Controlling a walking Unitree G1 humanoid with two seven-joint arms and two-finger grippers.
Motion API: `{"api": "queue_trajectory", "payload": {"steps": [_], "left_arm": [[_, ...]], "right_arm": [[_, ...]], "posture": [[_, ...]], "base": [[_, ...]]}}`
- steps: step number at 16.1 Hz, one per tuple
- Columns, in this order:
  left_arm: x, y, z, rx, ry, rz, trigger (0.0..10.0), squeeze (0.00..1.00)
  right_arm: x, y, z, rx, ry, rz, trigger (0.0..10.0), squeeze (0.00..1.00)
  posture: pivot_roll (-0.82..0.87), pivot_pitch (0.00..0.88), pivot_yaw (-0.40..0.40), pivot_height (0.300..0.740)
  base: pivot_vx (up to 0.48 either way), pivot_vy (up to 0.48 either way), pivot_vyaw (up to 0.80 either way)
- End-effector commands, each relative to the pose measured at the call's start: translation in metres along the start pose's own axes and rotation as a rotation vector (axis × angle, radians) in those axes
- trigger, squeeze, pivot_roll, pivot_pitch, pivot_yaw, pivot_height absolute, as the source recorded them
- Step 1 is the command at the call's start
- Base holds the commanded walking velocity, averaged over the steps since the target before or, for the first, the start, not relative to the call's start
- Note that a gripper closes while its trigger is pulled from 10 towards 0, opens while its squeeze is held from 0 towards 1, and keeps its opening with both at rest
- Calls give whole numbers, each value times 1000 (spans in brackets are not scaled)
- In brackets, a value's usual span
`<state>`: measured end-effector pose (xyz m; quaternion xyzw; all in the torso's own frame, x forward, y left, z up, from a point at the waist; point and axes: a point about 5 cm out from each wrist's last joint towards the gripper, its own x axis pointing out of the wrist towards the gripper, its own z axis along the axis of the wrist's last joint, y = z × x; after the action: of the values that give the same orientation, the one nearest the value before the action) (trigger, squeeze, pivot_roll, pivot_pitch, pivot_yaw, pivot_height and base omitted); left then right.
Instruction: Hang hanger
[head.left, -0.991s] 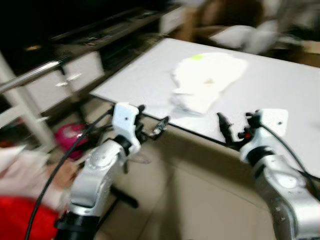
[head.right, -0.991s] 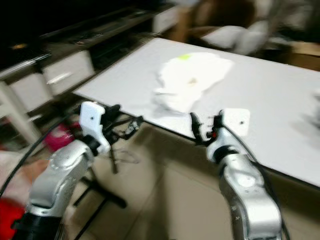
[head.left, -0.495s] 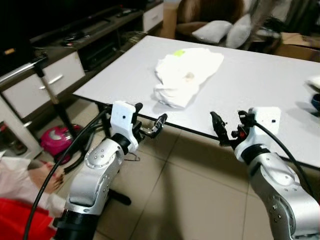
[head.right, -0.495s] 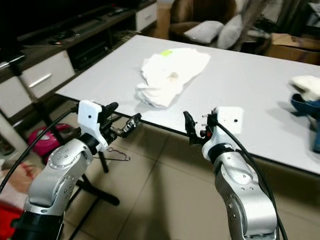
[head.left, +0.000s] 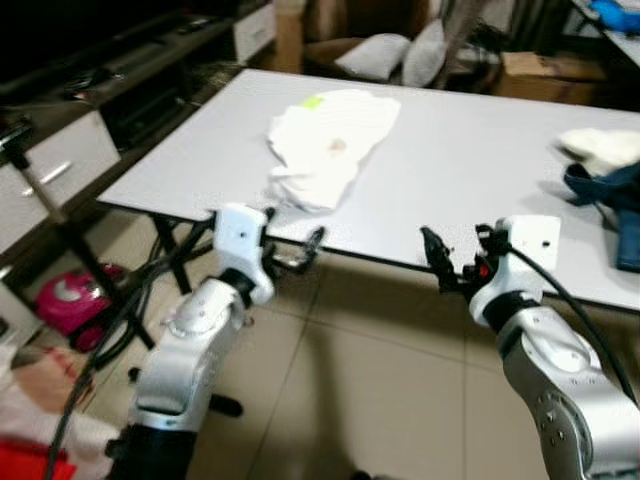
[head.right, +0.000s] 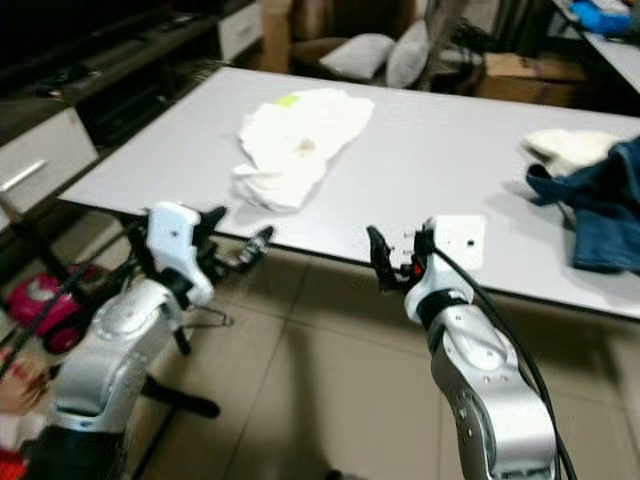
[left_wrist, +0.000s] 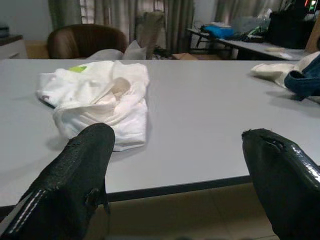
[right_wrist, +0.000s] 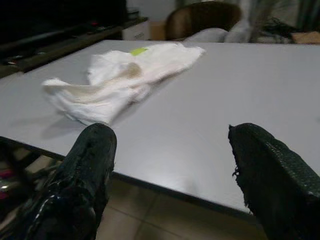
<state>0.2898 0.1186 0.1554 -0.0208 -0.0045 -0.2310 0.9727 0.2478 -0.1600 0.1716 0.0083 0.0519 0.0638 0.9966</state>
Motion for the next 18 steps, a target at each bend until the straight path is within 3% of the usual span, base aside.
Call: {"api": "queue_trajectory", "payload": {"steps": [1, 8, 11, 16, 18], "left_arm": [[1, -2, -3, 7, 21, 1, 10000, 0], [-4, 11, -3, 25, 41, 80, 10000, 0], [-10, 12, -5, 51, 36, 86, 10000, 0], [-8, 12, -3, 24, 17, 98, 10000, 0], [-8, 11, -3, 35, 18, 97, 10000, 0]], "right_arm": [[-2, -6, -2, -7, 20, -26, 10000, 0], [-7, -9, -13, -11, 63, -43, 10000, 0], [-5, -8, -14, 7, 65, -17, 10000, 0], [-7, -9, -15, -6, 60, -30, 10000, 0], [-7, -8, -15, -22, 54, -17, 10000, 0]], "posture": [[-109, 0, 29, 740], [-81, 0, 47, 740], [-69, 0, 29, 740], [-74, 0, 39, 740], [-71, 0, 40, 740]], "base": [[0, 0, -800], [0, 0, -99], [0, 0, -800], [0, 0, -800], [0, 0, 0]]}}
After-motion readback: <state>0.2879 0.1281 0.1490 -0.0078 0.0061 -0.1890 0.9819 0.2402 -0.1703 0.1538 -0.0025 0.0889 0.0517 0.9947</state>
